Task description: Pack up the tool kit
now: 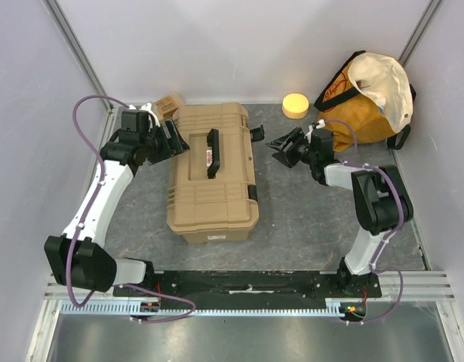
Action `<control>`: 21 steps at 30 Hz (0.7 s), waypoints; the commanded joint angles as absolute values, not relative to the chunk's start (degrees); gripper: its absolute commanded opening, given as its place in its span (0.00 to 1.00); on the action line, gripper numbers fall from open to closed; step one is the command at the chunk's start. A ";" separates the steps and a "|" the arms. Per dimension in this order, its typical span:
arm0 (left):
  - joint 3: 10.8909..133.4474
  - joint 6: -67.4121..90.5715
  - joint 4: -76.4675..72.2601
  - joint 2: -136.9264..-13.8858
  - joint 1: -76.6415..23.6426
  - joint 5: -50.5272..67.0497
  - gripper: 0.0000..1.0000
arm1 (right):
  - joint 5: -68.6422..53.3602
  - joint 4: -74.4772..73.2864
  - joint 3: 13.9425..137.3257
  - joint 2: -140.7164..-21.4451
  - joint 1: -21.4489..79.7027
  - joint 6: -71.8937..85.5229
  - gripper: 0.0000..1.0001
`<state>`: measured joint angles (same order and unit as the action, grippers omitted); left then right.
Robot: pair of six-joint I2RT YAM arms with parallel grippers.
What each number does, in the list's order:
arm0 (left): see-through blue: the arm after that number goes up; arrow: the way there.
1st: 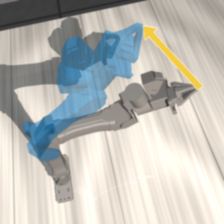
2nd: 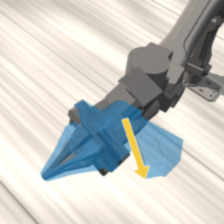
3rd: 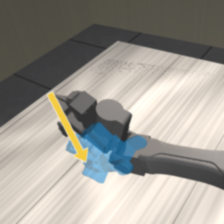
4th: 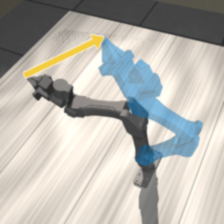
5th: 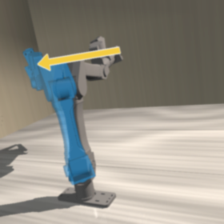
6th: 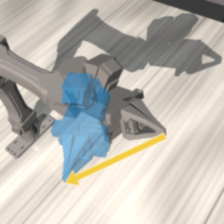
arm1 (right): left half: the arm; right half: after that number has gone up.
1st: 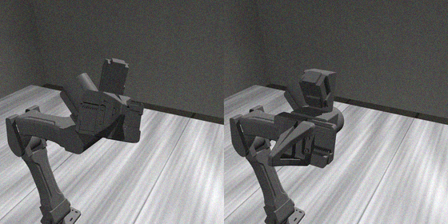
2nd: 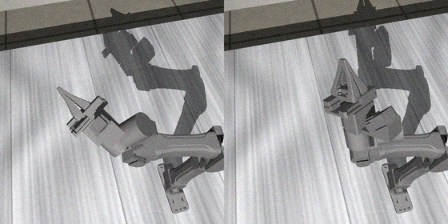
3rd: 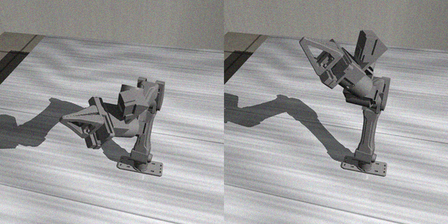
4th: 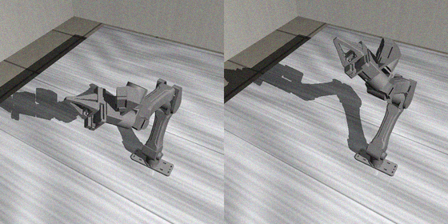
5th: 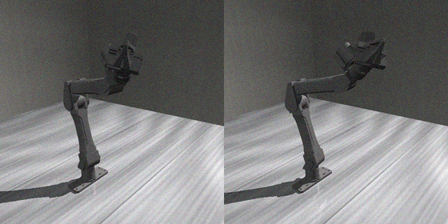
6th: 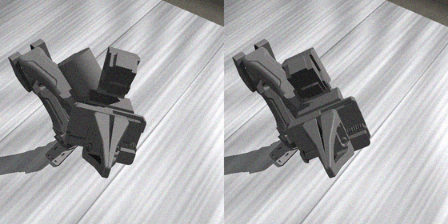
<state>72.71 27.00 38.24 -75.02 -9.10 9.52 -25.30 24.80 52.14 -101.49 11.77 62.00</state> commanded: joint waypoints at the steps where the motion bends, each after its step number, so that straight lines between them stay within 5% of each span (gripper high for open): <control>1: 75.41 29.00 35.60 -76.29 -8.00 12.13 0.83 | -31.46 43.92 56.33 -109.84 11.78 72.75 0.67; 9: 75.59 29.00 35.51 -77.08 -7.82 13.01 0.81 | -33.58 53.42 62.57 -119.43 12.83 79.53 0.63; 21: 75.59 28.83 35.77 -77.34 -7.73 14.15 0.79 | -32.34 81.19 64.07 -127.00 16.43 99.57 0.72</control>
<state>73.23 27.64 37.50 -77.23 -8.05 12.60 -31.92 66.46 62.37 -124.97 15.44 91.05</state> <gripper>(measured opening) 0.800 0.721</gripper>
